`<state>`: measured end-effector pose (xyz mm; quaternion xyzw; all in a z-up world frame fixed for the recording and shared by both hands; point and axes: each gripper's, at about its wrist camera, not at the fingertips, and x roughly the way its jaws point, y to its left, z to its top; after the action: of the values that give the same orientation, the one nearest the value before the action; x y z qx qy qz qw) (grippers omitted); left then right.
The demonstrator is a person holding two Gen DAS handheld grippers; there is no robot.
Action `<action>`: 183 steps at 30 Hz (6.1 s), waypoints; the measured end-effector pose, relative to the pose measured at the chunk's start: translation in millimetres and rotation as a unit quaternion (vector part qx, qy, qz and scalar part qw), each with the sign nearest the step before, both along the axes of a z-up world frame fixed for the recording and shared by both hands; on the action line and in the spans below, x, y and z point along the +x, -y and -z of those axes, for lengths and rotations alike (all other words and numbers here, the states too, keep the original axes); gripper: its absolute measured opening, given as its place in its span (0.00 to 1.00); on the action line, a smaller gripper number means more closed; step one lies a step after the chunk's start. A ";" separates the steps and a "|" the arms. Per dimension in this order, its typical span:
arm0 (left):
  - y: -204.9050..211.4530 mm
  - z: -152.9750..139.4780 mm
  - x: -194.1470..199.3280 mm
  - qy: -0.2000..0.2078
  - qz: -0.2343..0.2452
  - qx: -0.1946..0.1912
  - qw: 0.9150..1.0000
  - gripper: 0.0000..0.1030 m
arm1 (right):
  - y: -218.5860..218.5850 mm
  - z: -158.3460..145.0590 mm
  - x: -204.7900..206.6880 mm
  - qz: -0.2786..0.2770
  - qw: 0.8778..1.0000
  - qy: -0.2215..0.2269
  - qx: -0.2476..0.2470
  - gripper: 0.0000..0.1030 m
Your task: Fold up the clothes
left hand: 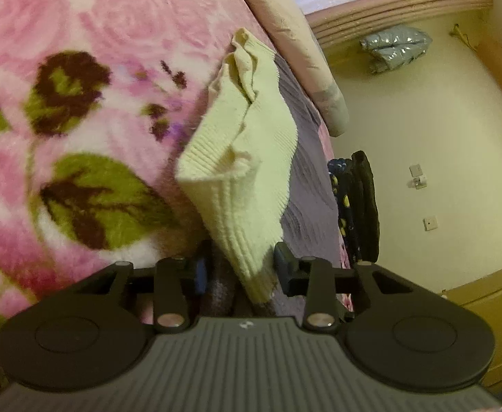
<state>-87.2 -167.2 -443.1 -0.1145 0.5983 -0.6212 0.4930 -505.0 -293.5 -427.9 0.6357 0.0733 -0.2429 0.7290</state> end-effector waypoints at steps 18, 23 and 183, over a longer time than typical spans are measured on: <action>-67.4 -13.1 -12.3 0.032 0.010 -0.043 0.999 0.20 | -36.1 2.4 -1.5 0.003 1.000 0.021 0.022 0.21; -125.7 -17.2 -17.9 0.020 0.008 -0.041 0.999 0.20 | -85.2 -5.2 -23.1 -0.016 0.999 0.024 0.041 0.21; 85.5 -108.0 -129.7 0.437 0.126 -0.074 0.887 0.04 | 104.6 -10.7 -10.7 0.054 0.996 -0.056 -0.041 0.09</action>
<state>-216.9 -252.7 -335.2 0.2087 0.2839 -0.7075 0.6126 -515.7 -398.1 -417.2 0.5935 0.0692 -0.3200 0.7352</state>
